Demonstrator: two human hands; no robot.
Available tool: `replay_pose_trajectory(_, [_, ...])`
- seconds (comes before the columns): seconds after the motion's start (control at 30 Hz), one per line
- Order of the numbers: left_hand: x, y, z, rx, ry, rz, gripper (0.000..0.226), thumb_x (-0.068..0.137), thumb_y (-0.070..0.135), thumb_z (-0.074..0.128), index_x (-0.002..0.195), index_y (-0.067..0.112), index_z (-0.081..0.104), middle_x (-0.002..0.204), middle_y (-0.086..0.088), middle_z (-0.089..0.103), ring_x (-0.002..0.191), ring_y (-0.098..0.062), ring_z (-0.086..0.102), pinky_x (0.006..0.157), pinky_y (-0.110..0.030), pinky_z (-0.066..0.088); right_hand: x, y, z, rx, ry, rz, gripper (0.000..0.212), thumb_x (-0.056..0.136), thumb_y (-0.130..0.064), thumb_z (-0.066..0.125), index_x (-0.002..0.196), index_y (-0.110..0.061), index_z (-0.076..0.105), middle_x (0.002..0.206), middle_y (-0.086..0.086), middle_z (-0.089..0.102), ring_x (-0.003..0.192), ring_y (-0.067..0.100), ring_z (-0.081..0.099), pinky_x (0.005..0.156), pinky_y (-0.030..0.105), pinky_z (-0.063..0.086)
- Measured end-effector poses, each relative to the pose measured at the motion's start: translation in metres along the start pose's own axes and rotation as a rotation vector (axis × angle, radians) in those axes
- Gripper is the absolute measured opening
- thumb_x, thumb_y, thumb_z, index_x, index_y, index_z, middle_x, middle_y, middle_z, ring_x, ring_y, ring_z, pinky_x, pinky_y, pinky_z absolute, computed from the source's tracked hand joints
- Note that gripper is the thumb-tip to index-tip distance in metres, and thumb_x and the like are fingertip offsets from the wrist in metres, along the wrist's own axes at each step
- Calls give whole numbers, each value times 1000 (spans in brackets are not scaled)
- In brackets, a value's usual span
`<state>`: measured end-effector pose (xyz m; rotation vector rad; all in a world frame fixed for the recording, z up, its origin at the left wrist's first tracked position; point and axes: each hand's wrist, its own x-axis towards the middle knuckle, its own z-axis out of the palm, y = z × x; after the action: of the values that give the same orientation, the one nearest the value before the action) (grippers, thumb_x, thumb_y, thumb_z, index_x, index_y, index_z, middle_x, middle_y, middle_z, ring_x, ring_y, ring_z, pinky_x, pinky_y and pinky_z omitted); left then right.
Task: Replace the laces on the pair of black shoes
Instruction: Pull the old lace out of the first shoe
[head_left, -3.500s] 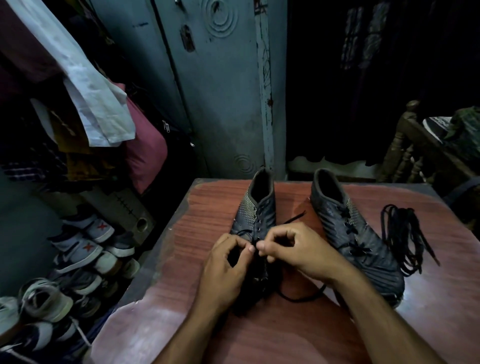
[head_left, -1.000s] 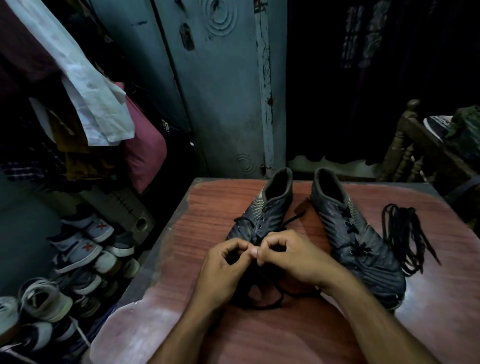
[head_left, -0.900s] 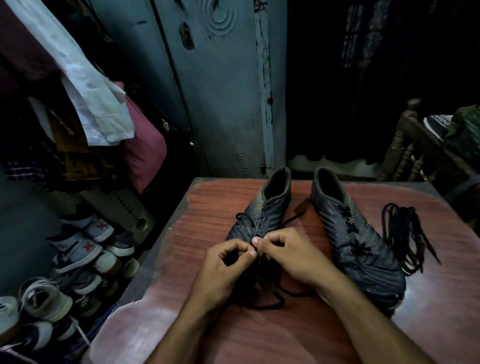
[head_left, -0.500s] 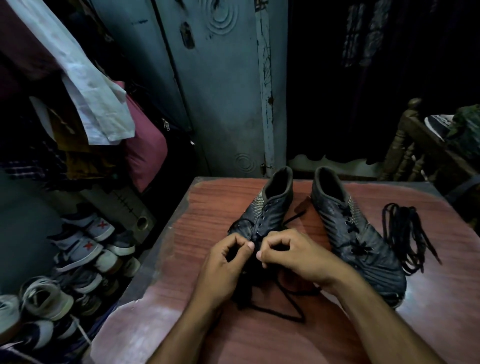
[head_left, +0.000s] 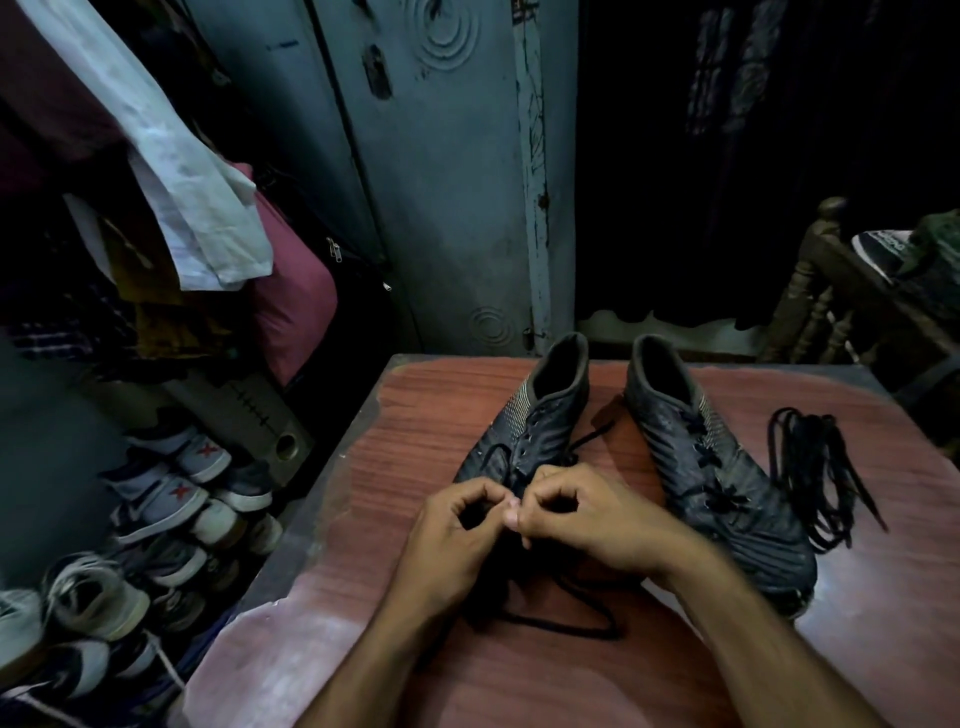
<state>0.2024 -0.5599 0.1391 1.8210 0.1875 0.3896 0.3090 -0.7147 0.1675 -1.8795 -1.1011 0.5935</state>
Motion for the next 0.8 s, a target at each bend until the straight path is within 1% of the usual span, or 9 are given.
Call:
replay_pose_trajectory(0.07, [-3, 4, -1, -106, -40, -13, 18, 94, 22, 70, 79, 13, 73, 75, -13, 71, 62, -27, 67, 58, -37, 56, 2, 0, 3, 46, 105, 39, 44, 94, -54, 61, 66, -22, 71, 75, -6, 64, 72, 4, 59, 73, 26, 43])
replay_pose_trajectory(0.17, [-3, 6, -2, -134, -60, 15, 16, 86, 27, 73, 74, 16, 71, 72, -4, 67, 65, -16, 63, 60, -33, 53, 6, 3, 11, 41, 214, 95, 48, 96, -52, 62, 70, -12, 70, 59, -3, 56, 59, 6, 48, 60, 32, 36])
replay_pose_trajectory(0.23, [-2, 5, -3, -90, -63, 46, 17, 80, 34, 73, 71, 20, 71, 73, 5, 64, 72, -8, 60, 68, -25, 48, 7, 3, 16, -1, 247, 122, 44, 97, -48, 63, 74, -11, 71, 60, 5, 59, 57, 5, 48, 57, 31, 37])
replay_pose_trajectory(0.37, [0, 1, -5, -2, -52, 84, 17, 79, 40, 71, 72, 25, 73, 79, 8, 62, 80, -5, 59, 76, -18, 44, 8, 0, 13, 0, 269, 141, 33, 95, -24, 65, 65, -9, 63, 54, -9, 51, 54, 0, 43, 54, 21, 33])
replay_pose_trajectory(0.47, [4, -5, -4, -39, 45, 58, 10, 82, 32, 68, 80, 23, 69, 81, 7, 64, 80, -6, 59, 75, -23, 45, 6, 0, 9, 15, 253, 148, 30, 89, -19, 64, 63, -4, 62, 52, -7, 47, 52, 2, 39, 52, 20, 30])
replay_pose_trajectory(0.53, [6, -11, -3, -63, 107, 42, 3, 85, 19, 64, 86, 22, 63, 82, 5, 62, 80, -10, 55, 77, -31, 45, 5, -1, 7, 40, 232, 147, 31, 84, -27, 64, 66, -2, 65, 55, -2, 48, 54, 6, 39, 55, 27, 30])
replay_pose_trajectory(0.63, [7, -16, -1, -58, 154, 31, 21, 82, 11, 63, 92, 29, 57, 87, 5, 59, 84, -12, 55, 82, -38, 46, 2, -4, 3, 91, 191, 139, 38, 70, -43, 56, 69, -8, 73, 57, 2, 49, 57, 12, 40, 58, 33, 29])
replay_pose_trajectory(0.7, [5, -16, -1, -40, 176, 14, 31, 79, 11, 65, 96, 34, 56, 91, 12, 59, 88, -10, 59, 87, -36, 49, -1, -6, 0, 138, 140, 120, 36, 73, -40, 56, 73, -11, 78, 57, -1, 50, 58, 9, 41, 60, 32, 30])
replay_pose_trajectory(0.8, [5, -18, 0, 32, 214, 0, 42, 79, 9, 68, 106, 38, 56, 92, 15, 60, 90, -8, 63, 88, -31, 51, -6, -11, -9, 141, 61, 111, 25, 91, -22, 60, 87, -8, 81, 52, -14, 54, 51, -2, 44, 56, 17, 31])
